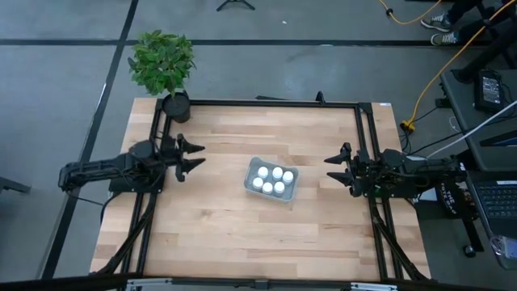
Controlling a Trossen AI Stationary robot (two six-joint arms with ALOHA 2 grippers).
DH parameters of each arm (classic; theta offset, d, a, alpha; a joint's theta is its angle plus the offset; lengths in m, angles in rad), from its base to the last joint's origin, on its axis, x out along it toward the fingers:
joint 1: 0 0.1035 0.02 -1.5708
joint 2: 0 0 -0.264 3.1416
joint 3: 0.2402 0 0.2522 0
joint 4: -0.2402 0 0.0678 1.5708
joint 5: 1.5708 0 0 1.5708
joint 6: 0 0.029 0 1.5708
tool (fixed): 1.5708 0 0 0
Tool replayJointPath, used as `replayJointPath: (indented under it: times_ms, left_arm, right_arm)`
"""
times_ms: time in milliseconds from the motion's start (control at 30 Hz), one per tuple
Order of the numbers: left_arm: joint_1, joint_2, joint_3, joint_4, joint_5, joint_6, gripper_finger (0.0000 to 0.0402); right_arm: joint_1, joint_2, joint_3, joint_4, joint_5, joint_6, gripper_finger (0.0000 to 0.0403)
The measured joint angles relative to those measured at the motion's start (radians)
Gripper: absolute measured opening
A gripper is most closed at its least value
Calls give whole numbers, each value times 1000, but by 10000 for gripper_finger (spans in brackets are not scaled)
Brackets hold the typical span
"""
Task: Pick and place pill bottles into a basket
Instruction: Return to home position
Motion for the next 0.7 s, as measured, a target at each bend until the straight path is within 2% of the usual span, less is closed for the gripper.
replayJointPath:
  times_ms: [167, 467, 700]
  left_arm:
    - [-41, 28, 0, -8, 34, 108, 246]
    - [-49, 87, 0, -11, 23, 91, 247]
    - [-49, 90, 0, 14, 90, 100, 242]
  right_arm:
    - [0, 0, 0, 0, 0, 0, 245]
    - [0, 0, 0, 0, 0, 0, 245]
    - [0, 0, 0, 0, 0, 0, 245]
